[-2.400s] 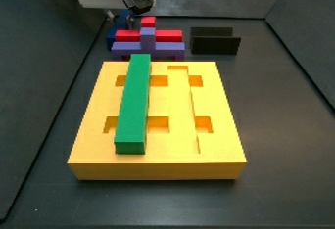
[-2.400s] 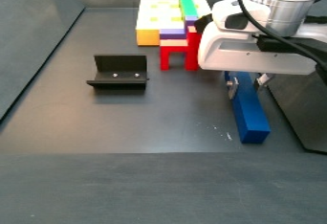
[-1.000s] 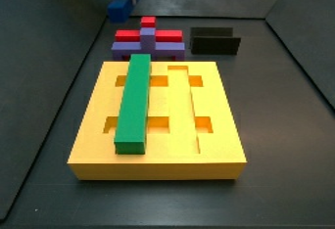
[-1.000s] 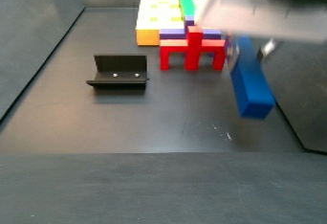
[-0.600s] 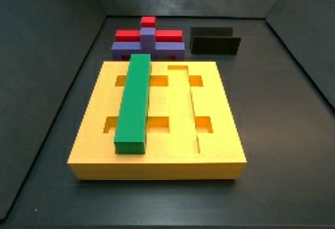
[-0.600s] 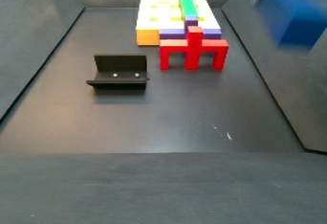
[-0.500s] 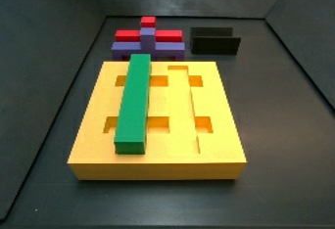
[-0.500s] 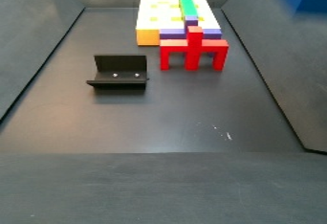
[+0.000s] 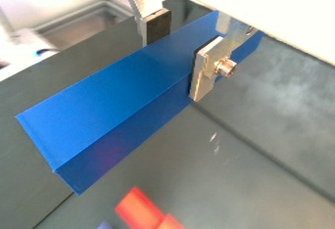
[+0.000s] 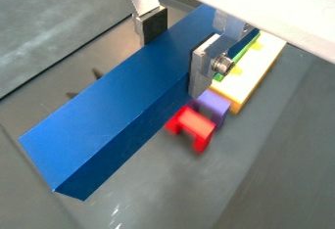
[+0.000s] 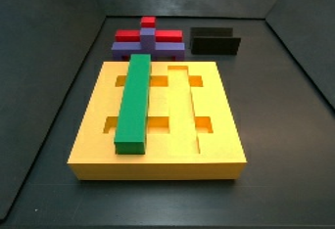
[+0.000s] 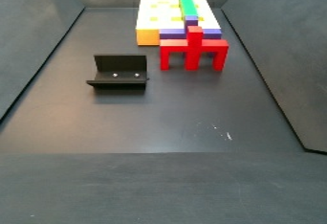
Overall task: Pick up the blue object. Move up. Move to above the board. Insert the blue object.
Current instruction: Move to above the board.
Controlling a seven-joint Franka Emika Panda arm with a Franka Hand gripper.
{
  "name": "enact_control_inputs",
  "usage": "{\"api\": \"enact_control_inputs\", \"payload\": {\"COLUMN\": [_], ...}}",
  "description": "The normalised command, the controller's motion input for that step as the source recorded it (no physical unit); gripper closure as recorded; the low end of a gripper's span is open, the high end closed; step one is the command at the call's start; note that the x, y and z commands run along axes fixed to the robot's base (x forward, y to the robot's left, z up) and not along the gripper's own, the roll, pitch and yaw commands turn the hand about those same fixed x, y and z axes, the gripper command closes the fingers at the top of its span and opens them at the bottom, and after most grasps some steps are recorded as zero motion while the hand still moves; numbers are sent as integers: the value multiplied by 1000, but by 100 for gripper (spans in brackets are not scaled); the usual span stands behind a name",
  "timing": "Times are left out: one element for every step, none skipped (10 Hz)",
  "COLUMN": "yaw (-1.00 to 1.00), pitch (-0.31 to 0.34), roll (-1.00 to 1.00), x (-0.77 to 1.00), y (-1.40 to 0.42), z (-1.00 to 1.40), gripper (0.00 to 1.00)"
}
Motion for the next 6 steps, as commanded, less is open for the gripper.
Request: {"api": "enact_control_inputs", "payload": {"yaw": [73,45,41,25,20,15], "pitch": [302,227,174,142,137,149], "roll": [-62,-19,10,-19,0,12], "x": [542,542,541,555,570,588], "y": [-1400,-1400,-1400,-1400,-1400,-1400], "z": [148,151,158,161,165,171], "gripper": [100,100,100,100,100,100]}}
